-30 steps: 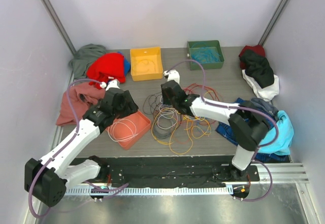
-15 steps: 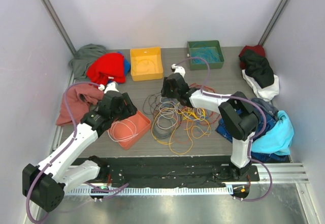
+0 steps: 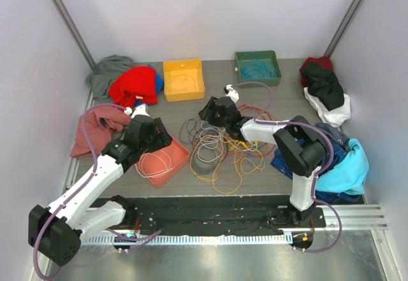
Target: Untangle the cables
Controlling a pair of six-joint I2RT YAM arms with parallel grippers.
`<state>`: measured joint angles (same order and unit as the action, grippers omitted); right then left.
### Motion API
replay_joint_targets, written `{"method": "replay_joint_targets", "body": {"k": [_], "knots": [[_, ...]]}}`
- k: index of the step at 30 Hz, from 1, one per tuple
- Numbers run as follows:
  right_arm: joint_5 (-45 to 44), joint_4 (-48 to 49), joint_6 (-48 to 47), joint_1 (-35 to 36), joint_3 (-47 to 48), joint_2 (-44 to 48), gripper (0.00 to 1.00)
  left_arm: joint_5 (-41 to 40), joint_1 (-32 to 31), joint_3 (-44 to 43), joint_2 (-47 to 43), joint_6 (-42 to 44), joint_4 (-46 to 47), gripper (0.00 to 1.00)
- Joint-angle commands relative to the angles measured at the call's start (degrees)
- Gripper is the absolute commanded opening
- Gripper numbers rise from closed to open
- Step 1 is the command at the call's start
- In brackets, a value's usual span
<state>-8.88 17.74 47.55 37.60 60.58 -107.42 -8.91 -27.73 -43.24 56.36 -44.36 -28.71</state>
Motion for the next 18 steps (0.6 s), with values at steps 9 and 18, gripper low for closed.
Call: {"method": "replay_joint_targets", "body": {"k": [9, 18], "knots": [[-0.4, 3.2, 3.3, -1.0, 4.9, -3.8, 0.58, -1.8, 0.2, -0.3, -2.5, 1.0, -1.0, 0.61], [-2.0, 2.7, 0.1, 0.6, -1.1, 3.9, 0.58, -0.8, 0.2, 0.5, -2.1, 0.5, -0.2, 0.61]]}}
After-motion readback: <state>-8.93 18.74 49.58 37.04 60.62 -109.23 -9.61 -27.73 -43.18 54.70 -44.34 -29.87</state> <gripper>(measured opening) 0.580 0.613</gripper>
